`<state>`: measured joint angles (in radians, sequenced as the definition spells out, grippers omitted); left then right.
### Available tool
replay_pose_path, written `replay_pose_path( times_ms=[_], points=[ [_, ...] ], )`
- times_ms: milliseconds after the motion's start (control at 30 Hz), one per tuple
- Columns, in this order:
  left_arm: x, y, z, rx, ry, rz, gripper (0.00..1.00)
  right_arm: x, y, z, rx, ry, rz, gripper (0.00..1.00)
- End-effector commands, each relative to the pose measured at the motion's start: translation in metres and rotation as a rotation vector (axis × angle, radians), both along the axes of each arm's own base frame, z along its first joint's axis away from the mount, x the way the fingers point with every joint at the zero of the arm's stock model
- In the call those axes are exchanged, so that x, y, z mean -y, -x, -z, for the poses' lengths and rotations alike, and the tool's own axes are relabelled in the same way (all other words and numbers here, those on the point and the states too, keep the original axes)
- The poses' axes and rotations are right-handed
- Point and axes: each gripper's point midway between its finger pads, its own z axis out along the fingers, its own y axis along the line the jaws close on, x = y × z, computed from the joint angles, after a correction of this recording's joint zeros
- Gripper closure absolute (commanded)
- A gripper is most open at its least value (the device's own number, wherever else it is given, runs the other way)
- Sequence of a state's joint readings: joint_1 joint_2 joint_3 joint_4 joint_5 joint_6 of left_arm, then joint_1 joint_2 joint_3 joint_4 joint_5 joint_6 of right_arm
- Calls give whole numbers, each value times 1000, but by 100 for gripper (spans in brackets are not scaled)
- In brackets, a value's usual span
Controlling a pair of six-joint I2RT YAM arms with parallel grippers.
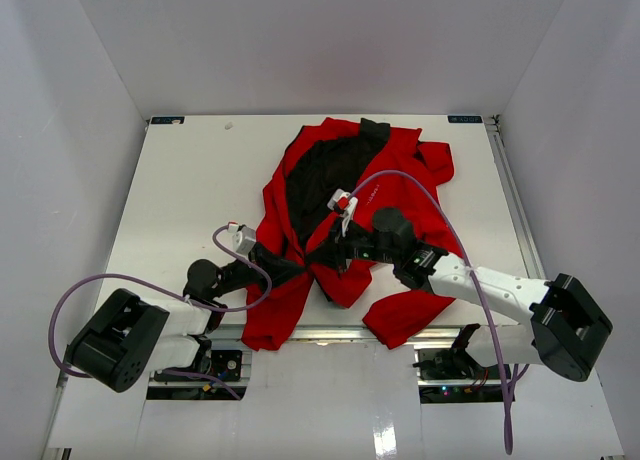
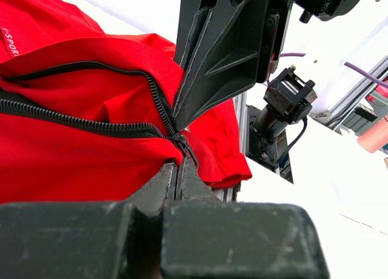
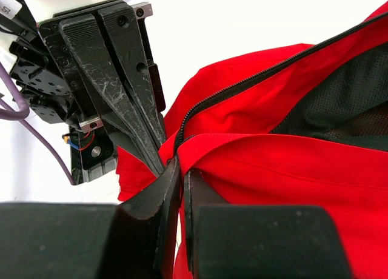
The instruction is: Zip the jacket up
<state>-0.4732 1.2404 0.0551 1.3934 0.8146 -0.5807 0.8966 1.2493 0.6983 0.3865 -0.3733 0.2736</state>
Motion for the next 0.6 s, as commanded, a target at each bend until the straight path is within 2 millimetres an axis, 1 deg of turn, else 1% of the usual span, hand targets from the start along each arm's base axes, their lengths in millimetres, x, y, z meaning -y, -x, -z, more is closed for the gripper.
replay_pose_path(
  times_ms=[0,333,367,500,567],
  points=[
    [1,32,-14,161,36,125,100,-12,-27,-92,168,-217,60,92],
    [3,34,-14,167,33,140,100,-16,-35,-102,171,-221,60,92],
    [3,34,-14,167,32,139,100,-17,-36,-100,165,-215,60,92],
    [5,36,-12,165,29,158,100,-21,-39,-101,157,-215,56,92],
    [7,36,-11,164,21,161,100,-21,-39,-97,153,-210,56,92]
  ],
)
